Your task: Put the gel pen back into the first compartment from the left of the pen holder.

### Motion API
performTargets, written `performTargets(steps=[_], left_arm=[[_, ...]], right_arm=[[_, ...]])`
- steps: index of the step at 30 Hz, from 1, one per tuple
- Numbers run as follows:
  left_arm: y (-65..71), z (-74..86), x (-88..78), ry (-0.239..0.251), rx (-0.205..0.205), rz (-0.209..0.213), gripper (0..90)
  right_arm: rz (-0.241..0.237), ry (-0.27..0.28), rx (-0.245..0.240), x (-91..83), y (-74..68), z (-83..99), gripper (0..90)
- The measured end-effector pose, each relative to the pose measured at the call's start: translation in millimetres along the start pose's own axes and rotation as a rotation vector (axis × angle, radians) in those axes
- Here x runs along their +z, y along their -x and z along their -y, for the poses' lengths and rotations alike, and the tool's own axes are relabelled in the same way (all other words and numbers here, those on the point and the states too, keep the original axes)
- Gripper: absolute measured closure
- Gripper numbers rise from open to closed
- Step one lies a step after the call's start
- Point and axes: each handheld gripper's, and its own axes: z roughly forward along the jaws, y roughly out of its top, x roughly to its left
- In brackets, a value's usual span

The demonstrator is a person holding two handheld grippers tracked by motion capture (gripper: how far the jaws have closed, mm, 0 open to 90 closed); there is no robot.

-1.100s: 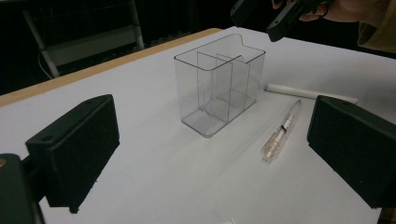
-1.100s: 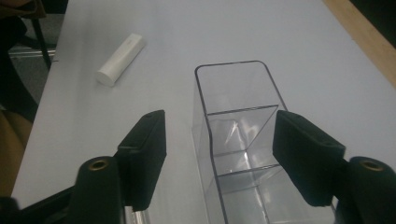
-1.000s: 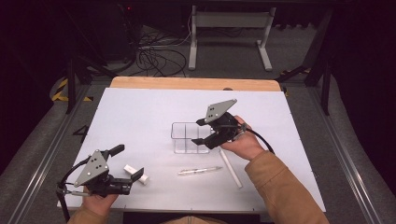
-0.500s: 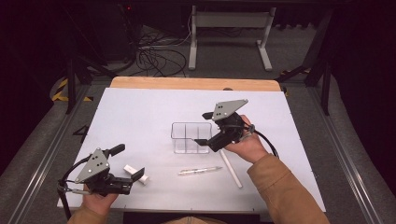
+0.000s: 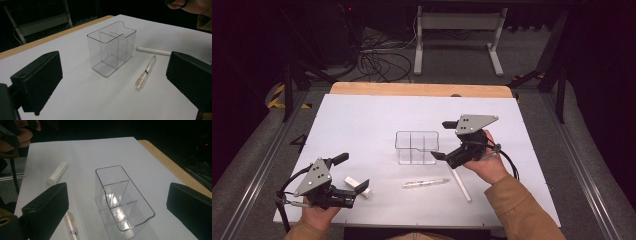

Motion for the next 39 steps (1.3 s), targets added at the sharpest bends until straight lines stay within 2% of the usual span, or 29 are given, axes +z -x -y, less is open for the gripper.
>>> performTargets(steps=[3, 6, 10, 15, 18, 20, 26, 29, 32, 35, 39], left_arm=[[-0.6, -3.2, 2.5, -0.003, 0.007, -0.002, 1.3], [-1.1, -6.5, 7.2, -0.013, 0.014, 0.02, 1.3], [1.1, -11.1, 15.5, -0.037, 0.028, 0.058, 1.3], [8.8, -19.5, 26.9, -0.081, 0.06, 0.063, 1.6], [11.4, -24.1, 31.7, -0.095, 0.06, 0.069, 2.4], [11.3, -26.3, 34.5, -0.099, 0.064, 0.088, 2.4], [12.2, -32.3, 44.2, -0.135, 0.072, 0.099, 2.4], [12.3, -35.0, 47.6, -0.137, 0.063, 0.113, 2.5], [10.8, -36.1, 50.1, -0.132, 0.014, 0.146, 2.9], [11.3, -36.7, 53.6, -0.144, 0.04, 0.128, 3.1], [14.2, -37.1, 57.9, -0.156, 0.058, 0.132, 3.1]], right_arm=[[0.025, 0.013, 0.017, -5.1, -1.6, 5.8, 2.4], [0.053, 0.026, 0.039, -11.7, -5.4, 16.3, 1.2], [0.109, 0.052, 0.077, -22.3, -10.1, 38.2, 0.0], [0.152, 0.03, 0.128, -30.1, -9.1, 65.9, 0.0], [0.174, 0.058, 0.154, -35.9, -8.2, 79.5, 0.0], [0.188, 0.071, 0.168, -39.0, -8.3, 88.0, 0.0], [0.221, 0.054, 0.207, -40.7, -7.1, 112.3, 0.0], [0.226, 0.044, 0.204, -39.7, -5.3, 119.4, 0.1], [0.226, 0.047, 0.217, -39.5, -3.1, 125.5, 0.0], [0.238, 0.048, 0.227, -39.8, -1.6, 130.1, 0.1], [0.251, 0.062, 0.245, -40.7, -0.3, 135.1, 0.1]])
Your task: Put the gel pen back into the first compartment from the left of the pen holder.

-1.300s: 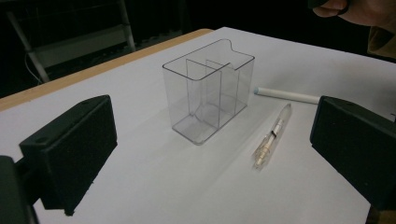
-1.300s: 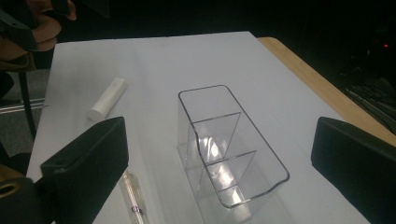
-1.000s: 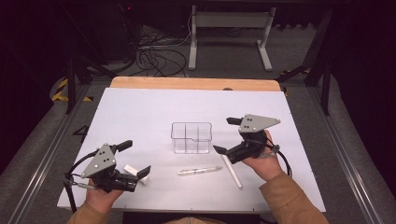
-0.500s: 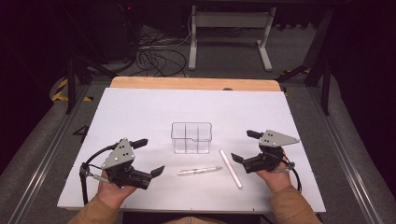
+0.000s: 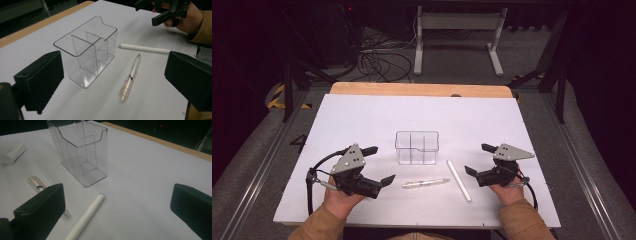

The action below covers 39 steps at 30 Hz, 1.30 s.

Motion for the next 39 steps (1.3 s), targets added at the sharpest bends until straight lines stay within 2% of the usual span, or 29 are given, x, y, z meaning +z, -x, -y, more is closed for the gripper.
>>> performTargets(steps=[2, 5, 16, 23, 26, 31, 39], left_arm=[[-0.3, -1.3, 1.9, -0.012, -0.009, 0.014, 3.1], [0.2, -2.2, 3.7, -0.015, -0.016, 0.023, 3.2], [5.9, -7.6, 9.6, -0.051, 0.042, 0.055, 3.3], [4.0, -10.4, 11.6, -0.046, 0.017, 0.098, 5.9], [4.3, -12.6, 13.2, -0.051, 0.02, 0.109, 8.0], [6.5, -15.6, 22.2, -0.074, 0.042, 0.113, 9.3], [9.2, -21.8, 44.1, -0.138, 0.034, 0.154, 12.5]], right_arm=[[0.005, 0.006, 0.015, 0.5, 0.9, 3.7, 0.1], [0.025, -0.006, 0.002, 1.3, 0.5, 7.8, 0.1], [-0.002, -0.036, 0.018, 7.7, -0.6, 11.8, 0.2], [-0.008, -0.041, 0.02, 9.0, -1.1, 12.1, 0.2], [-0.013, -0.042, 0.026, 9.7, -0.6, 12.5, 0.2], [-0.021, -0.046, 0.034, 10.8, -0.4, 13.0, 0.3], [-0.029, -0.05, 0.03, 12.0, -0.9, 13.2, 0.7]])
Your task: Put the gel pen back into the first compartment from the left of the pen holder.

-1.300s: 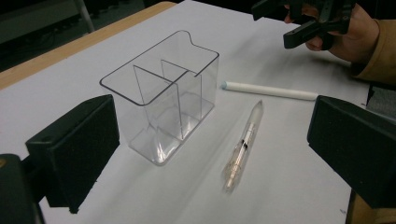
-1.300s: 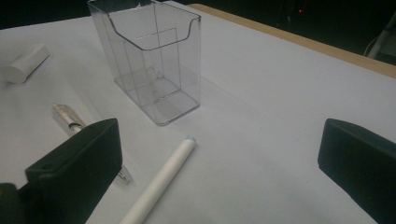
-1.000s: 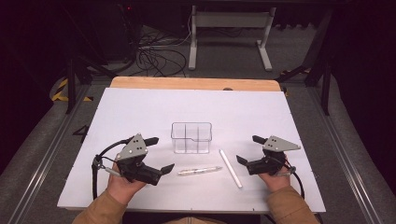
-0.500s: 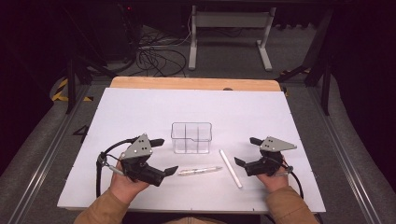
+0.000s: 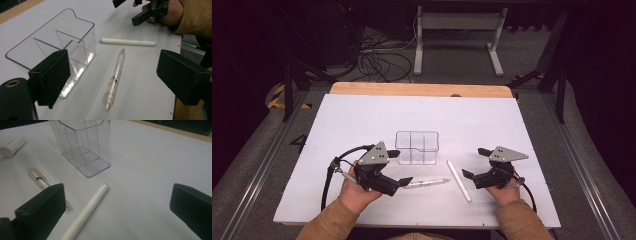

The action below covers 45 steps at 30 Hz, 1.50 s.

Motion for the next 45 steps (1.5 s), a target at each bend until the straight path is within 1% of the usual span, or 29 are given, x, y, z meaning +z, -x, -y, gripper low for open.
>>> performTargets(steps=[4, 7, 11, 15, 19, 28, 33, 34, 36, 38, 40, 41, 45], left_arm=[[1.0, -5.3, 10.0, -0.019, 0.009, 0.025, 14.1], [1.8, -9.3, 16.9, -0.027, 0.005, 0.046, 15.2], [4.0, -14.0, 27.3, -0.044, 0.011, 0.061, 16.4], [5.5, -17.3, 38.1, -0.055, 0.014, 0.084, 16.7], [6.4, -19.1, 47.8, -0.07, 0.002, 0.096, 16.2], [10.8, -25.3, 66.1, -0.102, 0.034, 0.108, 16.4], [10.2, -26.3, 72.4, -0.112, 0.036, 0.12, 17.1], [10.1, -26.6, 73.3, -0.121, 0.036, 0.121, 17.1], [9.8, -27.4, 75.1, -0.134, 0.05, 0.119, 17.4], [9.1, -27.4, 76.5, -0.135, 0.064, 0.12, 17.7], [8.6, -26.8, 77.2, -0.144, 0.059, 0.125, 18.2], [8.5, -26.4, 78.1, -0.141, 0.059, 0.131, 18.9], [8.3, -26.0, 79.4, -0.154, 0.069, 0.142, 22.9]], right_arm=[[-0.003, -0.001, 0.001, 0.1, 0.0, 0.1, 0.9], [-0.006, 0.0, 0.002, -0.1, 0.1, 0.0, 1.0], [-0.009, 0.001, 0.004, 0.0, 0.4, 0.1, 1.1], [-0.011, 0.001, 0.005, -0.1, 0.5, 0.1, 1.2], [-0.012, 0.0, 0.005, 0.1, 0.6, 0.2, 1.2], [-0.018, -0.001, 0.003, 0.3, 0.4, 0.2, 1.3], [-0.022, 0.0, 0.004, 0.2, 0.4, 0.1, 1.4], [-0.023, 0.0, 0.004, 0.3, 0.3, 0.1, 1.4], [-0.024, -0.001, 0.004, 0.5, 0.3, 0.1, 1.5], [-0.025, -0.001, 0.004, 0.5, 0.2, 0.1, 1.6], [-0.026, 0.0, 0.003, 0.4, 0.3, 0.1, 1.6], [-0.026, 0.0, 0.003, 0.5, 0.3, 0.1, 1.6], [-0.029, 0.001, 0.002, 0.5, 0.1, 0.0, 1.6]])
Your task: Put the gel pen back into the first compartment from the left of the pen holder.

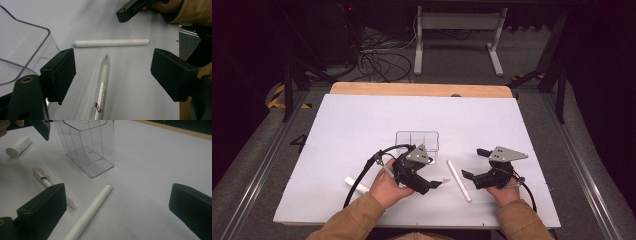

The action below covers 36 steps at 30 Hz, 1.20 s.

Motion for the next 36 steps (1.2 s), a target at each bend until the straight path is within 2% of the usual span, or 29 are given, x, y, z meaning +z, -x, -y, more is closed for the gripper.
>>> performTargets(steps=[6, 15, 22, 27, 31, 36], left_arm=[[-2.2, -0.4, 5.8, -0.047, 0.008, 0.014, 30.6], [0.5, -3.2, 22.1, -0.182, 0.062, -0.004, 36.4], [-2.2, -1.7, 34.0, -0.255, 0.038, 0.007, 42.5], [-5.6, -0.8, 37.9, -0.281, 0.018, 0.012, 46.4], [-5.6, -0.1, 41.9, -0.304, 0.03, -0.004, 51.9], [-4.6, -0.7, 44.8, -0.348, 0.065, -0.042, 59.0]], right_arm=[[-0.003, 0.001, 0.0, 0.2, -0.1, 0.0, 1.8], [-0.009, 0.001, 0.0, 0.4, -0.4, -0.1, 2.0], [-0.012, -0.002, -0.005, 0.8, -0.6, 0.0, 2.0], [-0.02, -0.009, -0.003, 1.9, -0.5, 0.3, 2.2], [-0.024, -0.01, -0.001, 2.1, -0.4, 0.3, 2.2], [-0.027, -0.012, 0.0, 2.5, -0.5, 0.4, 2.3]])
